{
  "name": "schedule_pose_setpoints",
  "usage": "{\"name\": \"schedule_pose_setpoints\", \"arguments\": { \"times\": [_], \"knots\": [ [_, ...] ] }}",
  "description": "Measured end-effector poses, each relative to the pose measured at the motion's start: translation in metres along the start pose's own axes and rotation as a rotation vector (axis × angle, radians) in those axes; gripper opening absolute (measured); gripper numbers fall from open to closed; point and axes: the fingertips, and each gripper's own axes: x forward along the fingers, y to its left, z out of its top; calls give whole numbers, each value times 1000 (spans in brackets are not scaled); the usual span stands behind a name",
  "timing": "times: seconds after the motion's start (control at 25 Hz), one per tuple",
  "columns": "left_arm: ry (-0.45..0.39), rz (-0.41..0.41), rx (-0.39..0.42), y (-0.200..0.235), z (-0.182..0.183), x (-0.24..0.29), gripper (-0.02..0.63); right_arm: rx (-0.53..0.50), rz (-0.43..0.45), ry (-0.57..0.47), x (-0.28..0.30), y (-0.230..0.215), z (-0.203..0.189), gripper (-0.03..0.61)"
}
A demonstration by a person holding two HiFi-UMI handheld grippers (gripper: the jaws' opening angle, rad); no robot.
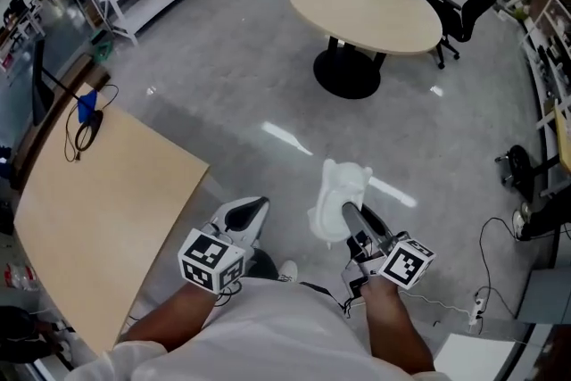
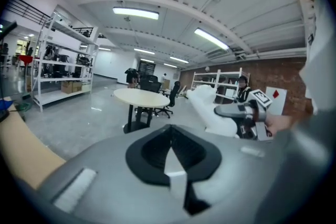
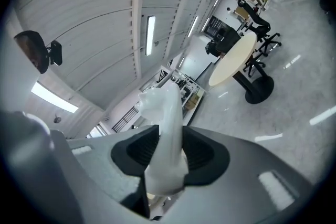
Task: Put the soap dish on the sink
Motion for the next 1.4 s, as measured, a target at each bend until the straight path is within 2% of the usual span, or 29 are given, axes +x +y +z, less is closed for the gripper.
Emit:
{"name": "schedule_pose_setpoints", "arguments": {
  "times": [0.32, 0.52, 0.92, 1.12, 1.4],
  "knots": [
    [31, -114, 26, -8, 16, 67, 8, 10, -108, -79, -20, -41, 34, 140],
    [46, -157, 42, 2, 31, 102, 8, 16, -147, -122, -12, -59, 58, 140],
    [30, -215, 46, 51, 87, 187, 8, 26, -221, -140, 46, -98, 118, 140],
    [5, -246, 77, 83, 113, 227, 8, 49, -234, -138, 93, -123, 144, 140],
    [-2, -264, 85, 134, 134, 272, 8, 7, -245, -159, 154, -137, 180, 140]
  ]
}}
